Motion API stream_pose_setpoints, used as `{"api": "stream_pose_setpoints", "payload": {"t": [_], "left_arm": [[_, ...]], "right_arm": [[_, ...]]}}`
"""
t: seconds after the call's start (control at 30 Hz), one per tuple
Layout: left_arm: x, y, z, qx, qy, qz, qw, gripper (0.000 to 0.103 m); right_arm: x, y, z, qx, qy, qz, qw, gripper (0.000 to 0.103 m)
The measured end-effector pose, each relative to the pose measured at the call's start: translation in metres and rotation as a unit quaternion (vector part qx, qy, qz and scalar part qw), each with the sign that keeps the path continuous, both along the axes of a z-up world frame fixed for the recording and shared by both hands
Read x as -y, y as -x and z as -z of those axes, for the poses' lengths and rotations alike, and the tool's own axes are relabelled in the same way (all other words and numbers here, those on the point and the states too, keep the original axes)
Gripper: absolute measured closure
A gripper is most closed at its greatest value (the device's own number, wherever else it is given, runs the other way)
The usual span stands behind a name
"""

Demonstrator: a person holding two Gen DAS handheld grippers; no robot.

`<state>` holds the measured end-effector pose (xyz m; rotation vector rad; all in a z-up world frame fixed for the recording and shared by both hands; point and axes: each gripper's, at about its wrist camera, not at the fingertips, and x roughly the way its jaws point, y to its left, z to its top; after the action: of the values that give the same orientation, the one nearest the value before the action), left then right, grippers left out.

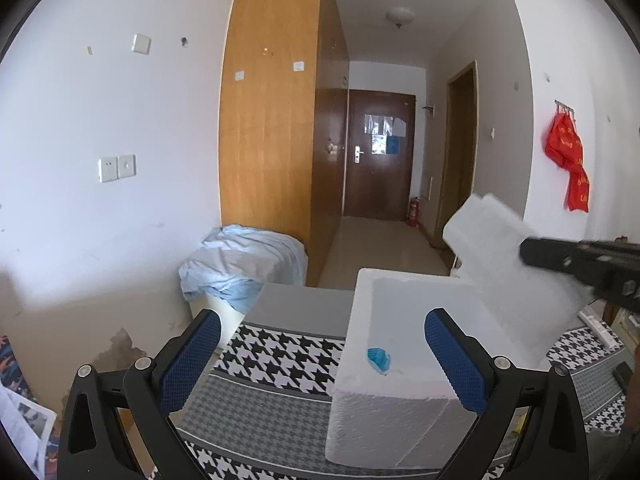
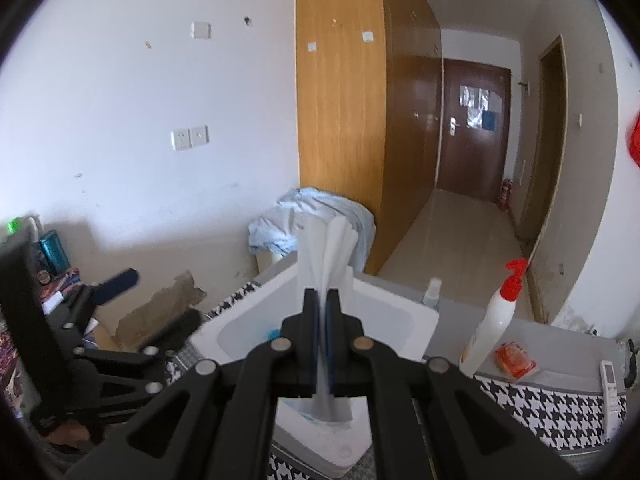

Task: Organize soft objects
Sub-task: 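Lower the white tissue into the foam box and open the right gripper, then move both grippers from the foam box toward the wipes pack and grey cloth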

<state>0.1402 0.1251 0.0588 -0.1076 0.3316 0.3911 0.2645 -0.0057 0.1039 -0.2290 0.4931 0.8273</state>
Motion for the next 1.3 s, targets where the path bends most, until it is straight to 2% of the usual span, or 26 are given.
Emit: {"api": "stream_pose_setpoints", "payload": {"t": [0.33,0.4,0.5,0.57,0.67,0.77,1.3], "left_arm": [[-0.005,0.002,0.006,-0.008,0.004,-0.011,0.9999,0.001],[-0.006,0.003,0.008,-0.010,0.007,-0.013,0.9998,0.001],[-0.008,0.004,0.011,-0.014,0.009,-0.017,0.9997,0.001],[-0.010,0.006,0.012,-0.015,0.011,-0.020,0.9996,0.001],[-0.012,0.008,0.012,-0.013,0.013,-0.024,0.9995,0.001],[-0.013,0.008,0.010,-0.013,0.015,-0.028,0.9994,0.001],[0.007,0.016,0.000,-0.007,0.002,-0.009,0.9999,0.001]], "right_arm": [[-0.020,-0.013,0.021,-0.031,0.040,-0.004,0.999,0.097],[-0.022,-0.016,0.025,-0.040,0.048,-0.002,0.998,0.094],[-0.021,-0.021,0.029,-0.052,0.049,0.002,0.997,0.076],[-0.022,-0.021,0.031,-0.049,0.052,0.001,0.997,0.055],[-0.023,-0.015,0.032,-0.038,0.058,-0.009,0.998,0.035],[-0.022,-0.011,0.031,-0.028,0.061,-0.014,0.998,0.031],[0.018,0.003,0.013,-0.015,0.028,0.006,0.999,0.030]]}}
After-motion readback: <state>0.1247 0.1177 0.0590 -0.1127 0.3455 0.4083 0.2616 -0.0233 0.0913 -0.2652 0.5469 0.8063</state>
